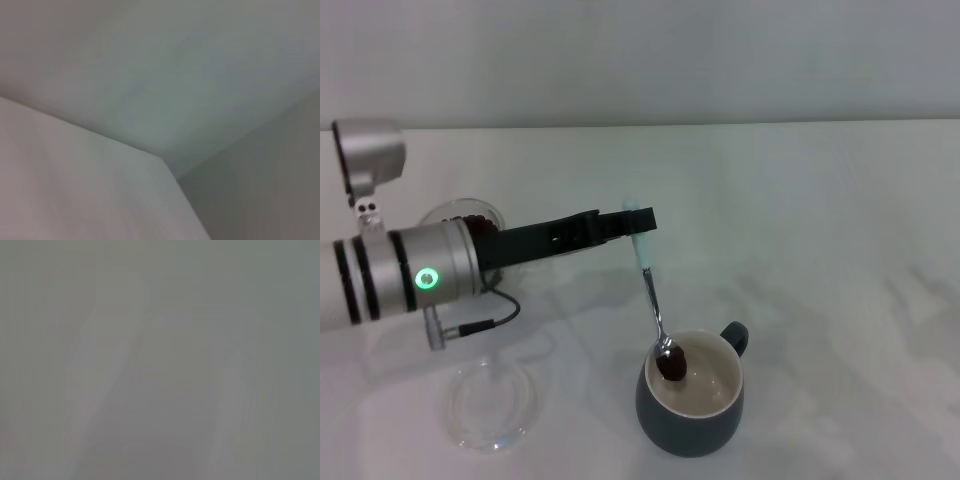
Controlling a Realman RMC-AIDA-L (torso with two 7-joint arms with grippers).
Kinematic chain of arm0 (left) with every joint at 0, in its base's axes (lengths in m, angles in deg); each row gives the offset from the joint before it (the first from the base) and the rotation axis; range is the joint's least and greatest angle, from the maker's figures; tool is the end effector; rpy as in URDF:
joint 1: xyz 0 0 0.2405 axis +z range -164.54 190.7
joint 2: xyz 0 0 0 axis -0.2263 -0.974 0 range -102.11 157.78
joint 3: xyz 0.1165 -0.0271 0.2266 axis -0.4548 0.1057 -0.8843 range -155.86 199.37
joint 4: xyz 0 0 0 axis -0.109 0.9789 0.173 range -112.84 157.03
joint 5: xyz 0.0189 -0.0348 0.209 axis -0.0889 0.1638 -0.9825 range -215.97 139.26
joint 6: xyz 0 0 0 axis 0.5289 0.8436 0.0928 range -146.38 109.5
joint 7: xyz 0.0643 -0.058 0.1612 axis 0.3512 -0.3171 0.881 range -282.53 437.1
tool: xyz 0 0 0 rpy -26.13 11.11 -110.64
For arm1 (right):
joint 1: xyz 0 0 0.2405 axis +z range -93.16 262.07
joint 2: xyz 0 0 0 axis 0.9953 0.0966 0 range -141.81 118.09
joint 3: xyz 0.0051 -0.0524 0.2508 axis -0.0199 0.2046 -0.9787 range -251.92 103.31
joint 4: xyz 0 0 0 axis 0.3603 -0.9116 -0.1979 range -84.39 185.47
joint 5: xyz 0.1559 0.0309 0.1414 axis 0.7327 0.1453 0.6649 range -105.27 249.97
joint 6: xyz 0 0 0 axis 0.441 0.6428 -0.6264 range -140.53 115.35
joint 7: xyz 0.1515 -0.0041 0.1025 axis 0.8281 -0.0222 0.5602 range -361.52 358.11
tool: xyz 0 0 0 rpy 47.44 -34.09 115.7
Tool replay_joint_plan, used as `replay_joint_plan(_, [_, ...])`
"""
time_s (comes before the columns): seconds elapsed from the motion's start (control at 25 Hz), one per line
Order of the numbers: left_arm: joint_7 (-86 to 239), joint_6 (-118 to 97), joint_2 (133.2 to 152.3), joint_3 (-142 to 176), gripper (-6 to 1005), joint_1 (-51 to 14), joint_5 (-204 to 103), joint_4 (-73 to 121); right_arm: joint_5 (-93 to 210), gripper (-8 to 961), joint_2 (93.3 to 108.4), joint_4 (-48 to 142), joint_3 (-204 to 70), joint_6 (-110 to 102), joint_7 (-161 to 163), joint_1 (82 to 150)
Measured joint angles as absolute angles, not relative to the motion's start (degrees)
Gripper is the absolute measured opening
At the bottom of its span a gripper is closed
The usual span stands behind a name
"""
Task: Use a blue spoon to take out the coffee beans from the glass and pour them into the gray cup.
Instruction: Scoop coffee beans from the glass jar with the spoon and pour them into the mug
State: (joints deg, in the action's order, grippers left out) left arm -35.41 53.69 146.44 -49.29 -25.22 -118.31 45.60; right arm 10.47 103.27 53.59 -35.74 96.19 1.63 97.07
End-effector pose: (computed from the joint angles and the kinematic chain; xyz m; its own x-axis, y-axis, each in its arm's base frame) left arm -0.1799 0.3758 -0.0984 0.3031 0.8032 0.5128 0.8107 -0.5002 0.3042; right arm 0.3141 0.2396 0.0303 0.7144 0.4408 -0.5434 -0.4516 -0.3027 -0.8393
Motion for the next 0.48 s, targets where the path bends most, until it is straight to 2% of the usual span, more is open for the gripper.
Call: replay_joint_plan(0.48, [-31.21, 52.24, 146.81, -54.43, 130, -33.34, -121.95, 48.42, 10.48, 348, 103.27, 54.19, -35.68, 96.32, 1.63, 96.72])
